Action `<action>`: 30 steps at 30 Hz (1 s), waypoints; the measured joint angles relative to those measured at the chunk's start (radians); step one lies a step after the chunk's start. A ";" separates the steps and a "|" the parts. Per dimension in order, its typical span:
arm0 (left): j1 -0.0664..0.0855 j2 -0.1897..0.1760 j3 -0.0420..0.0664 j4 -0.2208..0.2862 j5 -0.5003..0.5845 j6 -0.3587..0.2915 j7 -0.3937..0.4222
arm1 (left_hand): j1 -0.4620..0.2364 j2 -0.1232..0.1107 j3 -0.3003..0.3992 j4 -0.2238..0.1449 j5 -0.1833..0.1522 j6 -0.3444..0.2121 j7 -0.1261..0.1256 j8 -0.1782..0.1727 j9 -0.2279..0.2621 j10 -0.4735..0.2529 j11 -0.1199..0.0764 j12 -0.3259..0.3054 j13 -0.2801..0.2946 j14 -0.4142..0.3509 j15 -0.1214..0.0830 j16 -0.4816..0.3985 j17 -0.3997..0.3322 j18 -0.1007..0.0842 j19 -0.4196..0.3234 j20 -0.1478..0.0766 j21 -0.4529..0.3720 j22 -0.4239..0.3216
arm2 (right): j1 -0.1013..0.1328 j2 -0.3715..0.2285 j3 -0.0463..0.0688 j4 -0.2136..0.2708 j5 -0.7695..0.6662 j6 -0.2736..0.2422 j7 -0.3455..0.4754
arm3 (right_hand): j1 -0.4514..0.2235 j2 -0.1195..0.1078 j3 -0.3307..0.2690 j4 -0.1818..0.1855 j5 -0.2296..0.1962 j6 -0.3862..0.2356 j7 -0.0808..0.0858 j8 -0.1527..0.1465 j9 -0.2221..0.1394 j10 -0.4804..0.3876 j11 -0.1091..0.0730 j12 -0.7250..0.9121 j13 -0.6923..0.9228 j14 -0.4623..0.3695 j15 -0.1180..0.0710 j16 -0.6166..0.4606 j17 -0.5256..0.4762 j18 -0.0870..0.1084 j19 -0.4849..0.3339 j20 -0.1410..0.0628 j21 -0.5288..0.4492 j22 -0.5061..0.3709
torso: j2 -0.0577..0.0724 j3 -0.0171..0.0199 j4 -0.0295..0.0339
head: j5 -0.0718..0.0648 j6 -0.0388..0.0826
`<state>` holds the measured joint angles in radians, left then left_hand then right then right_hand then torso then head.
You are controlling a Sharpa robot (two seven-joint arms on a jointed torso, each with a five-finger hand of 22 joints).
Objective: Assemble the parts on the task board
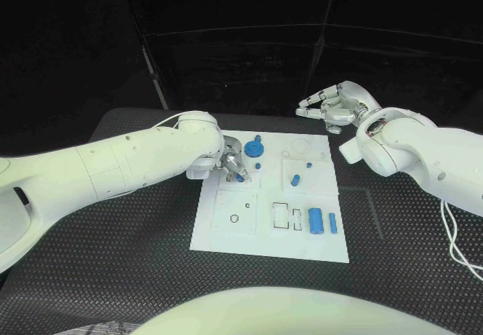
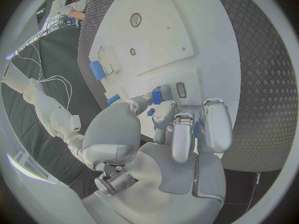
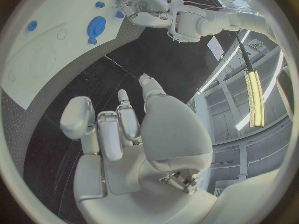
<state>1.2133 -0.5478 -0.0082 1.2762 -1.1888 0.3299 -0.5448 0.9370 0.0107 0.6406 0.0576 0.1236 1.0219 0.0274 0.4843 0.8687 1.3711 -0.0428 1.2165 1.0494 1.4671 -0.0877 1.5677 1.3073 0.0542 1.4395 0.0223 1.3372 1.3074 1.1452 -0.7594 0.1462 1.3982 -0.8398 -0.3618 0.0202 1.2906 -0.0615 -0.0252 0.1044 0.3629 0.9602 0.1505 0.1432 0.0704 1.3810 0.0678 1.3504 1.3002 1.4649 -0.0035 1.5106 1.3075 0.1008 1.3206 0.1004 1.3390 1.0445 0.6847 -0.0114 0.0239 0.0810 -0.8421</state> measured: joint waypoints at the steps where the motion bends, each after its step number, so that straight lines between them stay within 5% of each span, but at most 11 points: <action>1: 0.000 0.000 0.000 -0.001 0.000 0.000 0.000 | -0.010 0.003 0.001 0.000 0.000 0.004 -0.004 0.004 0.002 0.004 -0.003 0.003 0.005 0.000 0.000 0.000 0.000 0.000 0.003 -0.001 0.000 0.000 | 0.000 0.000 0.000 0.000 0.000 0.000 0.000 | 0.000 0.000 0.000 0.000 0.000 0.000 0.000 0.000 0.000 0.000 0.000 0.000 0.000 0.000 0.000 0.000 0.000 0.000 0.000 0.000 0.000 0.000 | 0.000 0.0000 0.0000 | 0.000 0.000; 8: -0.002 0.000 -0.001 -0.003 0.006 0.002 0.001 | -0.058 0.029 0.015 -0.007 -0.001 0.019 -0.011 0.020 0.006 0.023 -0.013 0.033 0.042 0.000 -0.007 0.000 0.000 0.000 0.006 -0.004 0.005 0.000 | 0.000 0.000 0.000 0.000 0.000 0.000 0.000 | 0.000 0.000 0.000 0.000 0.000 0.000 0.000 0.000 0.000 0.000 0.000 0.000 0.000 0.000 0.000 0.000 0.000 0.000 0.000 0.000 0.000 0.000 | 0.000 0.0001 0.0002 | 0.000 0.001; 30: -0.003 -0.009 -0.002 0.005 0.010 0.007 0.003 | -0.112 0.052 0.032 -0.018 0.000 0.036 -0.015 0.023 0.004 0.046 -0.018 0.057 0.079 -0.004 -0.011 0.000 0.000 0.000 0.016 -0.013 0.017 0.000 | 0.000 0.000 0.000 -0.001 0.000 0.000 -0.001 | 0.000 0.000 0.000 0.000 0.000 0.000 0.000 0.000 0.000 0.000 0.000 0.000 0.000 0.000 0.000 0.000 0.000 0.000 0.000 0.000 0.000 0.000 | 0.000 0.0000 0.0012 | 0.000 -0.005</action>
<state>1.2100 -0.5568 -0.0099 1.2816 -1.1790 0.3366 -0.5422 0.8248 0.0625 0.6723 0.0397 0.1238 1.0583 0.0128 0.5078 0.8722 1.4172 -0.0609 1.2740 1.1286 1.4634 -0.0983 1.5677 1.3073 0.0543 1.4550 0.0089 1.3545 1.3074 1.1452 -0.7599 0.1462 1.3968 -0.8399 -0.3618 0.0197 1.2906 -0.0614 -0.0253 0.1044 0.3629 0.9602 0.1505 0.1432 0.0704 1.3810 0.0678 1.3504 1.3002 1.4649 -0.0035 1.5105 1.3074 0.1007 1.3206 0.1004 1.3390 1.0445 0.6851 -0.0114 0.0250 0.0808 -0.8467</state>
